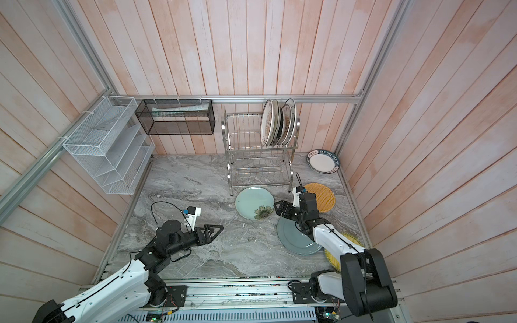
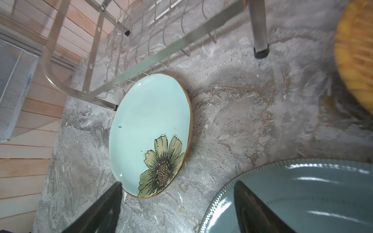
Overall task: Load plates into a dish rack
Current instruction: Pick up the plate from the center of the table.
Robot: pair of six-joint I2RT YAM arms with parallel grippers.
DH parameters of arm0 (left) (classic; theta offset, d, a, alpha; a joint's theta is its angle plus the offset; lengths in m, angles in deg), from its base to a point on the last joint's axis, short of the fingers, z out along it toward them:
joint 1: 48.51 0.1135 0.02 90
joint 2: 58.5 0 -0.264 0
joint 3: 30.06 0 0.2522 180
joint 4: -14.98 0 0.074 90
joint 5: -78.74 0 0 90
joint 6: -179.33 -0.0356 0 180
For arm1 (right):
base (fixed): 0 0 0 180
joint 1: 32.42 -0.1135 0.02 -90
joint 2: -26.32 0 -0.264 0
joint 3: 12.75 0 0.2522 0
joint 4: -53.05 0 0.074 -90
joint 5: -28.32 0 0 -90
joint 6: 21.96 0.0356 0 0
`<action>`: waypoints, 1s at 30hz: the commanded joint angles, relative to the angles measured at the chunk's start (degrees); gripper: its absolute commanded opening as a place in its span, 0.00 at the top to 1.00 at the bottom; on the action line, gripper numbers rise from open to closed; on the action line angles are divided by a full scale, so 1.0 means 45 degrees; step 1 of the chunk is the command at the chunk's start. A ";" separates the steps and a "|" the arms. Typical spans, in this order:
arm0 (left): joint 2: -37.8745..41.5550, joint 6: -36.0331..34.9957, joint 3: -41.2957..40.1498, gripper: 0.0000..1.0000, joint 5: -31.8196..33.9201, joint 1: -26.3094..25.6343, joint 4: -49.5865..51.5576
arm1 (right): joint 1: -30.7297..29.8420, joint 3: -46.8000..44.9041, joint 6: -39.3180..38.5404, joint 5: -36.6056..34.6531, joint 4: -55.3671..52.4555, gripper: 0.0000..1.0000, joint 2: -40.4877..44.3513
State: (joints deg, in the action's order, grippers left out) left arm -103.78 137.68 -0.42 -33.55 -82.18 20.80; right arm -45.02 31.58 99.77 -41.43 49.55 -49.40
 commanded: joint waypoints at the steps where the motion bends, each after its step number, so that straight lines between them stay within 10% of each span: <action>1: 0.0288 0.0191 -0.0270 0.00 0.0245 -0.0113 -0.0448 | 0.0066 0.0746 0.0187 0.1130 0.1266 0.18 -0.1246; 16: 0.0657 0.0308 -0.0365 0.00 0.0371 -0.0313 -0.0563 | 0.0162 0.2392 0.0665 0.2315 0.2679 0.27 -0.5235; 30: 0.0936 0.0347 -0.0382 0.00 0.0655 -0.0329 -0.0480 | 0.0124 0.2672 0.0958 0.3347 0.2728 0.55 -0.6524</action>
State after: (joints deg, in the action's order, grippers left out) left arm -99.95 138.95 -1.32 -31.69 -83.47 19.71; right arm -44.58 42.86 104.01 -27.81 63.56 -76.90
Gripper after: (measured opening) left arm 0.999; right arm 0.455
